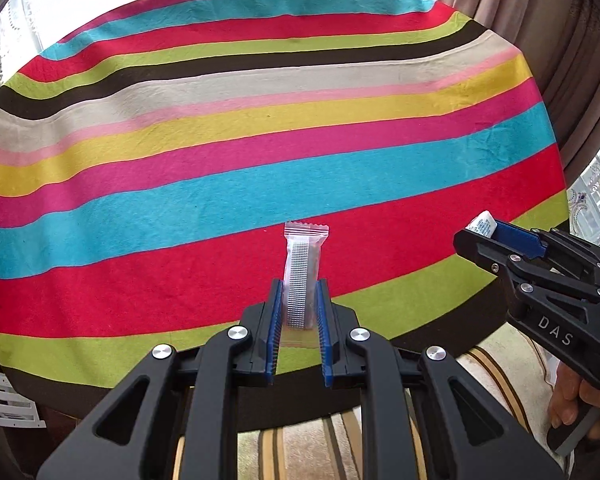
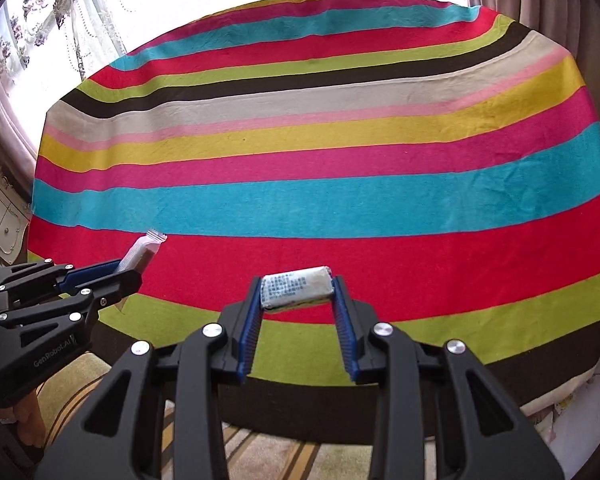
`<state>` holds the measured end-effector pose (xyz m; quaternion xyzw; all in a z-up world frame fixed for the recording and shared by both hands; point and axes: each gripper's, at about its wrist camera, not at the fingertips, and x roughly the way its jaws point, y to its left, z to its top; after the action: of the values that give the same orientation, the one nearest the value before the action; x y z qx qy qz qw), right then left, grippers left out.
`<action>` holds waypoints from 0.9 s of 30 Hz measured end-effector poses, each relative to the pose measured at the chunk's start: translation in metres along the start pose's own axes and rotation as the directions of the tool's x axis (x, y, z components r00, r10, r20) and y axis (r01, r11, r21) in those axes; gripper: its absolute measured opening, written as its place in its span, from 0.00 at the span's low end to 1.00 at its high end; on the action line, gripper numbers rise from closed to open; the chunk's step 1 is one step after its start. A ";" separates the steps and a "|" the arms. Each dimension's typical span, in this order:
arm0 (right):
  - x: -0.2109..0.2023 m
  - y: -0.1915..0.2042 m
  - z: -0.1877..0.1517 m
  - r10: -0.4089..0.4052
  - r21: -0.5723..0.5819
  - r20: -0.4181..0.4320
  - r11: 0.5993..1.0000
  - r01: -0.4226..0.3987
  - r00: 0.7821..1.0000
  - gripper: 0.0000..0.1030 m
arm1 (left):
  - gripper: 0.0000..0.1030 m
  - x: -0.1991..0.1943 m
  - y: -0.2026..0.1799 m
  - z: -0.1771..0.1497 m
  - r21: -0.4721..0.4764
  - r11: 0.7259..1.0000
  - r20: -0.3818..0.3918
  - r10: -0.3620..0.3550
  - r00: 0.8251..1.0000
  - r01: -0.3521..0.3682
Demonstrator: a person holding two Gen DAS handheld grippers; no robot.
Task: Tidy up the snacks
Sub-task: 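Carry both held snacks toward the white box, then open both tools over the white box to drop the snacks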
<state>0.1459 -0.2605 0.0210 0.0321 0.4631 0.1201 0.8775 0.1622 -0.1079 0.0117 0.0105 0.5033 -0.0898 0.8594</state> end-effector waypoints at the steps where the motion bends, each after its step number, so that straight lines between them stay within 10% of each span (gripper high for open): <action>1: -0.006 -0.004 -0.005 -0.003 0.006 0.003 1.000 0.003 1.000 0.33 | 0.14 -0.003 -0.006 -0.002 0.006 1.000 0.000 -0.004 1.000 0.004; 27: -0.108 -0.149 -0.128 -0.227 0.291 -0.015 0.931 0.221 0.974 0.33 | 0.15 -0.036 -0.190 -0.061 0.197 0.941 -0.074 -0.267 0.961 0.276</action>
<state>0.0093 -0.4375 0.0103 0.1089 0.4679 -0.0505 0.8756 0.0611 -0.2826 0.0264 0.0316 0.5077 -0.2586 0.8212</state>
